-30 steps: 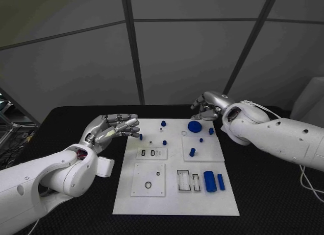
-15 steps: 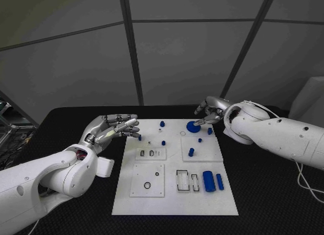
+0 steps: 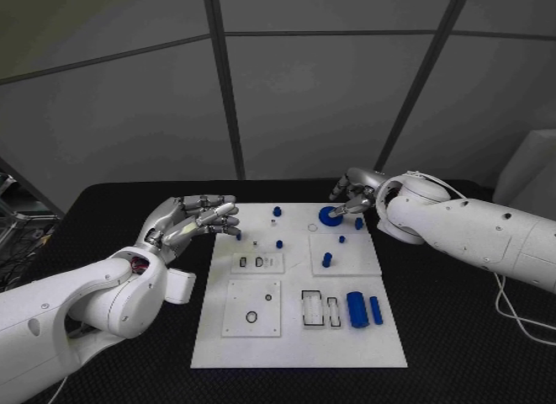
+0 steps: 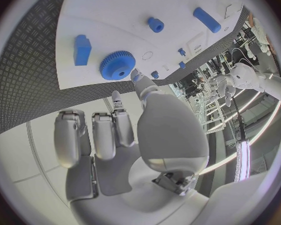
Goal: Assemble the parts on the task board
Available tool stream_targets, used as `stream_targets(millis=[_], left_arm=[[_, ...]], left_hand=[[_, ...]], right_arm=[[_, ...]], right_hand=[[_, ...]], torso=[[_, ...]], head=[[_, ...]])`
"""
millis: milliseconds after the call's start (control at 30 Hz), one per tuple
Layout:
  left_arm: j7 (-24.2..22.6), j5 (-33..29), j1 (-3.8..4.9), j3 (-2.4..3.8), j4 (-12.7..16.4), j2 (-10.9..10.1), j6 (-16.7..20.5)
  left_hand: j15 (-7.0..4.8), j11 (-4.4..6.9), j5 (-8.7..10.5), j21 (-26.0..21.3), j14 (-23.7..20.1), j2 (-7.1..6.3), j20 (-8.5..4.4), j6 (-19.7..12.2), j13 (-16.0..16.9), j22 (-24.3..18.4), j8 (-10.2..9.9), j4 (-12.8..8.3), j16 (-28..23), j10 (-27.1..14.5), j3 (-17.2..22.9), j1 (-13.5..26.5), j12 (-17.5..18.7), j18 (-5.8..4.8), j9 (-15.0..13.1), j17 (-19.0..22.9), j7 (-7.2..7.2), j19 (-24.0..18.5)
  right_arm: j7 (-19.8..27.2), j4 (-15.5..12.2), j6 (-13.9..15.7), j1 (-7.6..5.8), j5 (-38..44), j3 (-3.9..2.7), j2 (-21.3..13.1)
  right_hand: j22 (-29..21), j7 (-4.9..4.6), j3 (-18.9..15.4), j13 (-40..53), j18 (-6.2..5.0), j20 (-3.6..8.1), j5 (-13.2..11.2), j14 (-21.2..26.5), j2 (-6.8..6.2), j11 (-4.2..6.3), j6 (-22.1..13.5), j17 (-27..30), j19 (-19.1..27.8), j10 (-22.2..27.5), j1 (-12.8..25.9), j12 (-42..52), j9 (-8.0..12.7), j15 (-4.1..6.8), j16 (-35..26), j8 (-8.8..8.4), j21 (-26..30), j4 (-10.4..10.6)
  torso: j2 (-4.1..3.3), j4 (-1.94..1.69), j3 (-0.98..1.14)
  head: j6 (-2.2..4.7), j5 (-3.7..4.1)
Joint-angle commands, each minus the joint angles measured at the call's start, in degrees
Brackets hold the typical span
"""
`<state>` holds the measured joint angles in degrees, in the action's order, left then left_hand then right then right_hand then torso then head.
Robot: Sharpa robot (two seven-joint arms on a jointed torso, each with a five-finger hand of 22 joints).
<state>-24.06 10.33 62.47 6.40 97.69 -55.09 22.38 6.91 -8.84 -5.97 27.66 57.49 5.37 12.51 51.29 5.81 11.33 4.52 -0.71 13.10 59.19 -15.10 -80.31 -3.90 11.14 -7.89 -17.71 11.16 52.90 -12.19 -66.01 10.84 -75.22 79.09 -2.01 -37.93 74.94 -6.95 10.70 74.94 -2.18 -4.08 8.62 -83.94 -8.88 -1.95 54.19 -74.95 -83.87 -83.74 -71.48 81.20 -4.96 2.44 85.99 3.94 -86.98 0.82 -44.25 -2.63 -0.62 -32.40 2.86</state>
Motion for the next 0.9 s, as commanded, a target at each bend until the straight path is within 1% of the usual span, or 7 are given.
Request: stream_targets(millis=[33,100,333,467,633,800,900], left_arm=[[0.1,0.3,0.07,0.06,0.1,0.1,-0.7],[0.1,0.3,0.07,0.06,0.0,0.1,-0.7],[0.1,0.3,0.07,0.06,0.0,0.1,-0.7],[0.1,0.3,0.07,0.06,0.0,0.1,-0.7],[0.1,0.3,0.07,0.06,-0.1,0.2,-0.7],[0.1,0.3,0.07,0.06,-0.1,0.2,-0.7],[0.1,0.3,0.07,0.06,-0.2,0.2,-0.7]], left_hand=[[-0.12,-0.03,0.39,-0.3,-0.3,0.65,0.10,-0.2,-0.1,-0.1,-0.4,-0.3,0.0,-0.5,-0.2,0.0,0.3,-0.84,-0.1,-0.1,-0.08,-0.3],[-0.12,-0.03,0.39,-0.3,-0.3,0.65,0.10,-0.2,-0.1,-0.1,-0.4,-0.3,0.0,-0.5,-0.2,0.0,0.3,-0.84,-0.1,-0.1,-0.08,-0.3],[-0.12,-0.03,0.39,-0.3,-0.3,0.65,0.10,-0.2,-0.1,-0.1,-0.4,-0.3,0.0,-0.5,-0.2,0.0,0.3,-0.84,-0.1,-0.1,-0.08,-0.3],[-0.12,-0.03,0.39,-0.3,-0.3,0.65,0.10,-0.2,-0.1,-0.1,-0.4,-0.3,0.0,-0.5,-0.2,0.0,0.3,-0.84,-0.1,-0.1,-0.08,-0.3],[-0.14,0.03,0.44,-0.3,-0.3,0.71,0.10,-0.2,-0.1,-0.1,-0.4,-0.4,0.0,-0.6,-0.2,0.0,0.3,-0.81,-0.1,-0.1,-0.12,-0.3],[-0.14,0.03,0.44,-0.3,-0.3,0.71,0.10,-0.2,-0.1,-0.1,-0.4,-0.4,0.0,-0.6,-0.2,0.0,0.3,-0.81,-0.1,-0.1,-0.12,-0.3],[-0.14,0.03,0.44,-0.3,-0.3,0.71,0.10,-0.2,-0.1,-0.1,-0.4,-0.4,0.0,-0.6,-0.2,0.0,0.3,-0.81,-0.1,-0.1,-0.12,-0.3]], right_arm=[[-0.4,0.5,-1.2,-0.03,0.3,0.01,0.6],[-0.3,0.8,-1.4,0.06,0.4,0.03,0.9],[-0.6,1.2,-2.7,0.36,0.7,0.09,1.3],[-0.8,1.3,-3.4,0.55,1.1,0.12,1.4],[-1.0,1.7,-3.7,0.73,1.9,0.16,1.6],[-1.0,2.2,-4.0,0.83,2.3,0.18,1.7],[-1.0,2.4,-4.2,0.95,2.4,0.20,1.8]], right_hand=[[7.5,-0.14,0.2,4.9,0.58,-0.46,0.3,-4.2,0.04,-0.32,0.1,-6.1,-1.8,-1.3,-0.7,0.2,-0.1,-0.53,0.3,-0.09,-0.3,0.1],[7.5,-0.14,0.2,4.9,0.57,-0.46,0.3,-4.2,0.05,-0.32,0.1,-6.1,-1.8,-1.3,-0.7,0.2,-0.1,-0.53,0.3,-0.08,-0.3,0.1],[7.5,-0.09,0.4,5.1,0.58,-0.46,0.4,-4.2,0.29,-0.29,0.5,-6.4,-1.8,-1.3,-0.9,0.4,-0.2,-0.52,0.4,0.02,-0.3,0.0],[7.5,-0.08,0.4,5.0,0.57,-0.46,0.4,-4.2,0.33,-0.28,0.6,-6.5,-1.8,-1.2,-0.8,0.3,-0.2,-0.51,0.5,0.05,-0.3,0.0],[7.5,-0.07,0.5,5.1,0.57,-0.46,0.4,-4.3,0.38,-0.28,0.6,-6.6,-1.7,-1.2,-0.8,0.4,-0.2,-0.51,0.5,0.07,-0.3,0.0],[7.4,-0.06,0.5,4.9,0.56,-0.46,0.5,-4.2,0.50,-0.27,0.7,-6.5,-1.7,-1.1,-0.9,0.2,-0.3,-0.50,0.5,0.08,-0.3,-0.1],[7.4,0.01,0.8,5.1,0.56,-0.44,0.6,-4.2,0.84,-0.22,1.1,-6.5,-1.7,-1.1,-0.9,0.3,-0.4,-0.48,0.5,0.15,-0.3,-0.2]], torso=[[0.01,0.06,-0.03],[0.01,0.11,-0.02],[0.04,-0.01,0.00],[0.01,-0.01,0.01],[0.00,0.06,0.05],[0.02,0.07,0.02],[0.00,0.06,0.03]], head=[[-0.05,-0.05],[-0.13,-0.09],[-0.29,-0.01],[-0.35,-0.10],[-0.43,-0.14],[-0.50,-0.06],[-0.53,-0.11]])
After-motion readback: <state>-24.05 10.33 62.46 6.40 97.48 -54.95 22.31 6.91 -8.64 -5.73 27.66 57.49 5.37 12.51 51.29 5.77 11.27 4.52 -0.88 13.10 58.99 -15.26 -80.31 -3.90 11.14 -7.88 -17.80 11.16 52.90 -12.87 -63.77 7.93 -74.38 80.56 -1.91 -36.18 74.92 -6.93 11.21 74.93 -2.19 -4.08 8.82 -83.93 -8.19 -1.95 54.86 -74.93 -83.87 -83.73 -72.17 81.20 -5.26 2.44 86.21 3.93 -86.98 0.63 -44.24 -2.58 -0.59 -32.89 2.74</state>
